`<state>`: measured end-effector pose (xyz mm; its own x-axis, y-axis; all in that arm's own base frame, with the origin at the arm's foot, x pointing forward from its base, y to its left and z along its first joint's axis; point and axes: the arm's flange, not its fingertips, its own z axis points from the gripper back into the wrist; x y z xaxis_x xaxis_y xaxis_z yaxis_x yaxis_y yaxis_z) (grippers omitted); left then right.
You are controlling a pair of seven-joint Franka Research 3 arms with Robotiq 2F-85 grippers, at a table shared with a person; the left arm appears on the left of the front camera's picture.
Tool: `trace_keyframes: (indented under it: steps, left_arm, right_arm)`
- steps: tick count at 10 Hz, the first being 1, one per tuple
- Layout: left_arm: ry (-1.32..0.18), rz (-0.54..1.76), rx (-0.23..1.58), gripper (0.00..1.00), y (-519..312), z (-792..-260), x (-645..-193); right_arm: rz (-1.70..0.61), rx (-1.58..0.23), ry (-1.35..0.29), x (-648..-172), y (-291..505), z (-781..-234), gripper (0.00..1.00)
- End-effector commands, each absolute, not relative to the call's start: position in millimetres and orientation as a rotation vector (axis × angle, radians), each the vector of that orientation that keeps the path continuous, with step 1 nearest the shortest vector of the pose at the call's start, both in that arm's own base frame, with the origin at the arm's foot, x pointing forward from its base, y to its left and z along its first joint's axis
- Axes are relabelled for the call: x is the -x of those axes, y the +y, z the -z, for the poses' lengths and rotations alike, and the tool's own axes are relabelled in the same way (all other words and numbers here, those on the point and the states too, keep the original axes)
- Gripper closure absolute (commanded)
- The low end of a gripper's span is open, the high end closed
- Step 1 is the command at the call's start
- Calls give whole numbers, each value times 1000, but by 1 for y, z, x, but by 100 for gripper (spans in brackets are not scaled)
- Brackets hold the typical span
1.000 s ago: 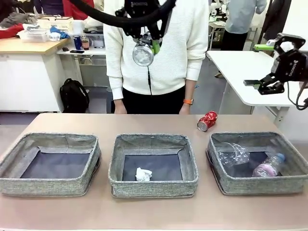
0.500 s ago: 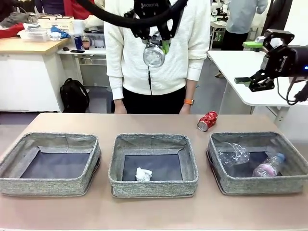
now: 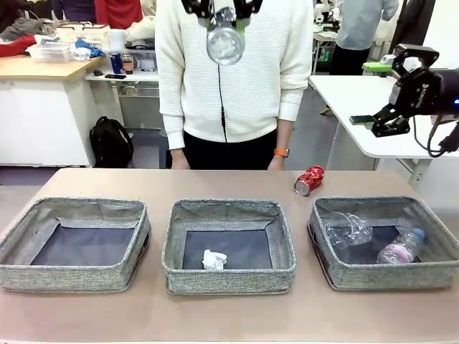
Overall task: Sort the waste into the appropriate baskets.
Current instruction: Pick up the waste item pointed out by the person, then place the picked waste into the Fabric basket indicated by the person.
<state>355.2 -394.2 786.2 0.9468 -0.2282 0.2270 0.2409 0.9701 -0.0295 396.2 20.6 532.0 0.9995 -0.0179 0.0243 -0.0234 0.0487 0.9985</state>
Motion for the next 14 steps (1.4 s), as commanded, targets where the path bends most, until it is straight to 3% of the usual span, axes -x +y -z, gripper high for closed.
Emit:
trace_keyframes:
  steps: [1, 14]
  left_arm:
    - [-227, 239, 47, 59, -403, -815, -373]
    - [-219, 242, 66, 59, -389, -797, -365]
  right_arm:
    - [-9, -1528, -35, -399, 20, -536, 0]
    - [-9, -1528, -35, -399, 20, -536, 0]
